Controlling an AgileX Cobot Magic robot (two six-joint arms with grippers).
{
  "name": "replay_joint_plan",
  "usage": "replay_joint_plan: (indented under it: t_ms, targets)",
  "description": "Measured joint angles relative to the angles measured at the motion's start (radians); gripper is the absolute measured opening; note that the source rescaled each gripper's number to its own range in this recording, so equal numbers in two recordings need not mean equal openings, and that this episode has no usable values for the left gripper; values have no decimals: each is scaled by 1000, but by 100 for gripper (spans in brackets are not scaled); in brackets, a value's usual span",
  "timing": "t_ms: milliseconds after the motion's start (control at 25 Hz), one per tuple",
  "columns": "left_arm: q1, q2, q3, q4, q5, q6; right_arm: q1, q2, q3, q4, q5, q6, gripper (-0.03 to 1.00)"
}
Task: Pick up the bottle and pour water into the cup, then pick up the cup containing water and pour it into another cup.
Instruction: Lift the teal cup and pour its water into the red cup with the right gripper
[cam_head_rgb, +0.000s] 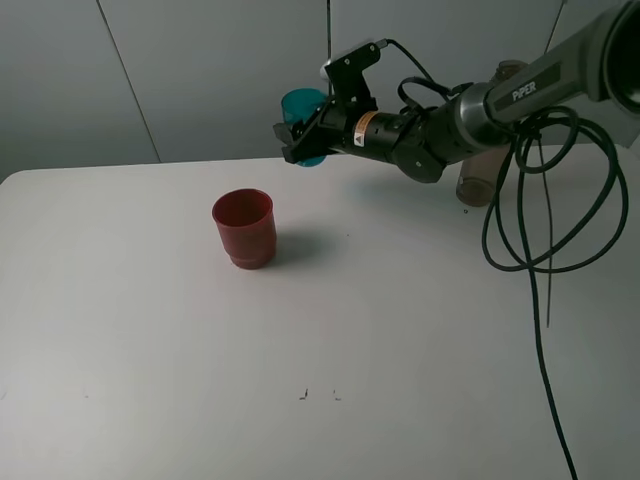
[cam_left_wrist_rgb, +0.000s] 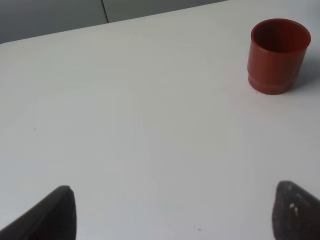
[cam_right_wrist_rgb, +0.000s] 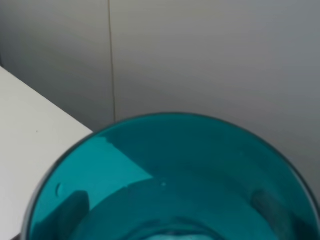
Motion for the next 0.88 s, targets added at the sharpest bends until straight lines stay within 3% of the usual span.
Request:
replay_joint_plan:
  t_ms: [480,880]
  targets:
    - [0,0,0,0,0,0,12,55,-78,-111,57,56,7]
    - [0,0,0,2,0,0,50,55,-79,-205,59,-38,7]
